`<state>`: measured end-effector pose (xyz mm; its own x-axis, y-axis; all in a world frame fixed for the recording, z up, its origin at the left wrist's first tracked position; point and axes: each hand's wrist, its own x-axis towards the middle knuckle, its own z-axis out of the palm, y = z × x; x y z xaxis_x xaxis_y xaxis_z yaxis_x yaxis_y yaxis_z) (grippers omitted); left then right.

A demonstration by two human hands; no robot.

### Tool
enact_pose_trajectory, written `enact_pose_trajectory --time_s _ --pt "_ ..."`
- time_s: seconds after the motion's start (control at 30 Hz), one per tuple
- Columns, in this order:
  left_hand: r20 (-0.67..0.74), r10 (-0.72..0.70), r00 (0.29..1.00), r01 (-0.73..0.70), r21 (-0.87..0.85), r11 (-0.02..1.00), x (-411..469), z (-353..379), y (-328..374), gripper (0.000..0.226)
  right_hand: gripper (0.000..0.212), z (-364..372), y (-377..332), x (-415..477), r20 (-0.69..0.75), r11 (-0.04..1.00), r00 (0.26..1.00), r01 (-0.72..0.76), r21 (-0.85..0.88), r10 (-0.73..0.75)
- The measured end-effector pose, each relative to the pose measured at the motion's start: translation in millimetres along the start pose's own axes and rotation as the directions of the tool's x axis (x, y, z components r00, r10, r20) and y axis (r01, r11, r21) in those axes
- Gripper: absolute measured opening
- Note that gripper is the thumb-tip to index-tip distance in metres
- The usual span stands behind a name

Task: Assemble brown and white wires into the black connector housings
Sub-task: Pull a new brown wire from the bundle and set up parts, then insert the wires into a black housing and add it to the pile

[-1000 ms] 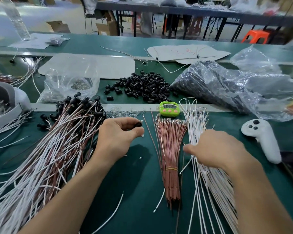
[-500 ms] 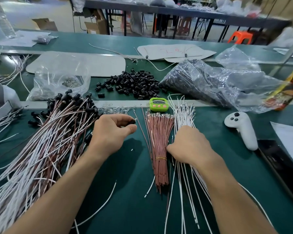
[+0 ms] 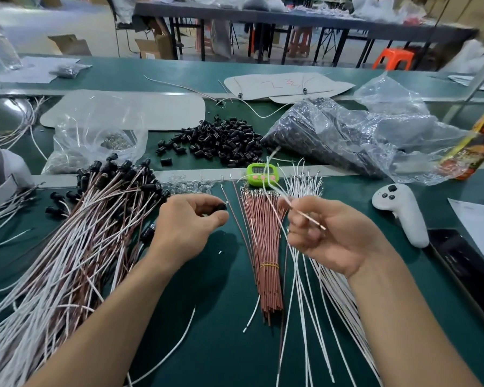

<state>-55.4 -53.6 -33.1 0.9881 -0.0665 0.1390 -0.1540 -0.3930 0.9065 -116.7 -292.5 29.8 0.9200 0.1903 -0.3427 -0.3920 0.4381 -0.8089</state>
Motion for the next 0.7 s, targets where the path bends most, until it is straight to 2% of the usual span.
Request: enact_pose_trajectory --time_s 0.1,0.17,0.27,0.33,0.4,0.53,0.7 --pt "0.002 0.003 1.000 -0.003 -0.007 1.000 -0.1 -0.1 -0.8 0.021 0.006 3.1 -6.5 7.4 0.054 0.988 0.990 0.128 0.090 -0.133" --pt "-0.002 -0.007 1.000 0.007 -0.019 1.000 -0.2 -1.1 0.2 0.021 0.013 12.0 -13.3 16.0 0.077 0.979 0.978 0.191 0.071 -0.196" --pt "-0.015 -0.043 0.999 0.042 -0.065 0.997 0.5 -2.1 2.6 0.020 0.023 35.1 -14.6 33.0 0.055 0.968 0.975 0.220 -0.121 -0.215" --pt "-0.030 -0.075 0.997 0.071 -0.097 0.993 0.9 -1.8 4.6 0.019 0.022 50.8 -7.2 45.8 -0.020 0.938 0.969 0.234 -0.255 -0.247" --pt "-0.038 -0.099 0.994 0.094 -0.123 0.988 1.6 -1.7 5.3 0.020 0.021 59.5 2.1 58.1 -0.111 0.909 0.943 0.266 -0.320 -0.314" --pt "-0.054 -0.141 0.989 0.134 -0.112 0.985 4.4 -3.1 1.5 0.019 0.021 56.9 17.4 75.3 -0.237 0.894 0.875 0.360 -0.265 -0.422" --pt "-0.080 -0.121 0.990 0.117 -0.053 0.992 4.4 -3.6 -2.0 0.023 0.020 51.5 34.5 83.9 -0.265 0.893 0.854 0.407 -0.193 -0.447"
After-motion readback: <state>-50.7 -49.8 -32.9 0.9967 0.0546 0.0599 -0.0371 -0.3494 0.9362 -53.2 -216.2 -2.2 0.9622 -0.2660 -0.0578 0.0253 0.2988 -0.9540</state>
